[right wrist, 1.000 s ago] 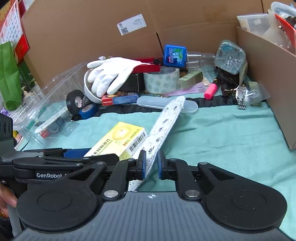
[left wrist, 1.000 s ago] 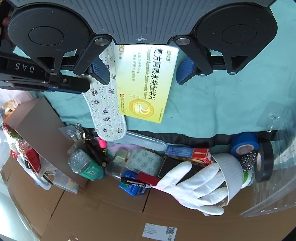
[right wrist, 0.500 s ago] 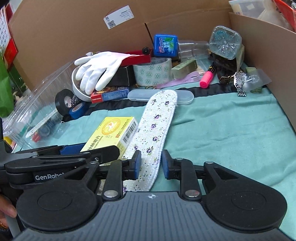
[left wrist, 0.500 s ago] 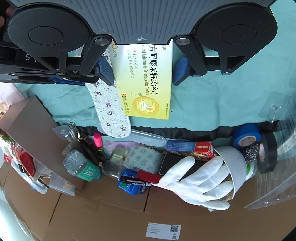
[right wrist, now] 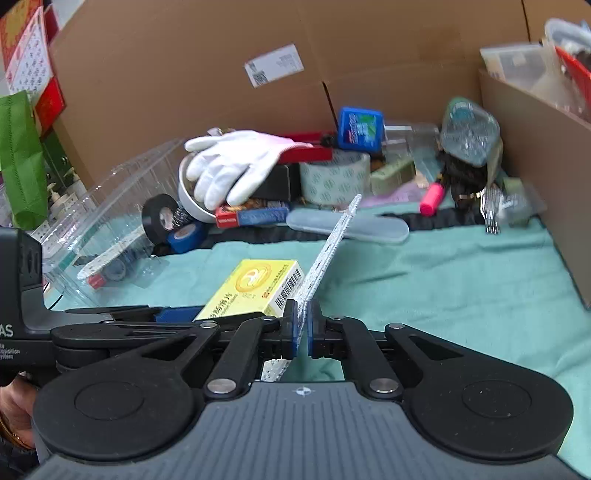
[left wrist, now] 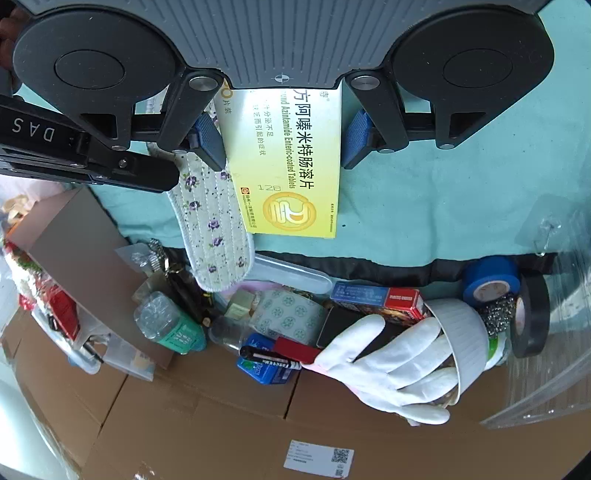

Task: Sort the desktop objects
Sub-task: 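Lift the medicine box with the left gripper while the right gripper grasps the second insole, then carry the medicine box and insole to the clear tub and release both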

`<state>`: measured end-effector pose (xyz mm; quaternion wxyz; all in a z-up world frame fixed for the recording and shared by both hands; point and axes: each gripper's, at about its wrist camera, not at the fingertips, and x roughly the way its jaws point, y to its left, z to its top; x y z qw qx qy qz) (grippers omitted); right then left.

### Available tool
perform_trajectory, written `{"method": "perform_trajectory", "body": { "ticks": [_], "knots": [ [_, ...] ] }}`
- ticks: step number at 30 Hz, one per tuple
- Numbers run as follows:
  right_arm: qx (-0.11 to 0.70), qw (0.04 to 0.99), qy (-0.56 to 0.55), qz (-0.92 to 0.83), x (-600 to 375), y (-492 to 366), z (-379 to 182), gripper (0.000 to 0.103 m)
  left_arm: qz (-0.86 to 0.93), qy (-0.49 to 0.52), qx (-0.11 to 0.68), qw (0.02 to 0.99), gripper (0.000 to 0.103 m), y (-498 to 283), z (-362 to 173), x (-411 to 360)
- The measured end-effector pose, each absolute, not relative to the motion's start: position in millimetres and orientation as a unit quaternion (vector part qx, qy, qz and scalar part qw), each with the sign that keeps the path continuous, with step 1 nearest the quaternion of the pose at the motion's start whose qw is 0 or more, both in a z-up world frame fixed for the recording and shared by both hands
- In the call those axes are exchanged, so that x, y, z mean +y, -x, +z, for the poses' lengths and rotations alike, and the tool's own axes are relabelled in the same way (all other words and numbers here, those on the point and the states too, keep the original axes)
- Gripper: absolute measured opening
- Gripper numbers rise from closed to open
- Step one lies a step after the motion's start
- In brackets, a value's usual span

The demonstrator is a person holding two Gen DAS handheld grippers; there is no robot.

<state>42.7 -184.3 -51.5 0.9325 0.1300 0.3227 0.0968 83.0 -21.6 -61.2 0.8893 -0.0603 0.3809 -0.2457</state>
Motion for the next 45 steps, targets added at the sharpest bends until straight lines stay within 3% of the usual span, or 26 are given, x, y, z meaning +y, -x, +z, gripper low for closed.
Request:
{"method": "perform_trajectory", "body": {
  "ticks": [10, 16, 23, 45],
  "knots": [
    [0.306, 0.941, -0.095, 0.104, -170.4, -40.3, -31.1, 0.002, -0.246, 0.076, 0.336, 0.906, 0.069, -68.3, -29.5, 0.9],
    [0.339, 0.928, -0.099, 0.12, -160.8, -52.6, -42.6, 0.007, -0.236, 0.09, 0.33, 0.909, 0.069, -67.1, -25.8, 15.2],
    [0.377, 0.914, -0.09, 0.119, -145.1, -64.4, -65.4, 0.004, -0.23, 0.098, 0.338, 0.908, 0.069, -69.7, -29.1, 27.1],
    [0.223, 0.955, -0.06, 0.184, -88.2, -64.9, 56.5, 0.003, -0.204, 0.128, 0.243, 0.94, 0.069, -75.0, 67.4, 104.1]
  ]
}}
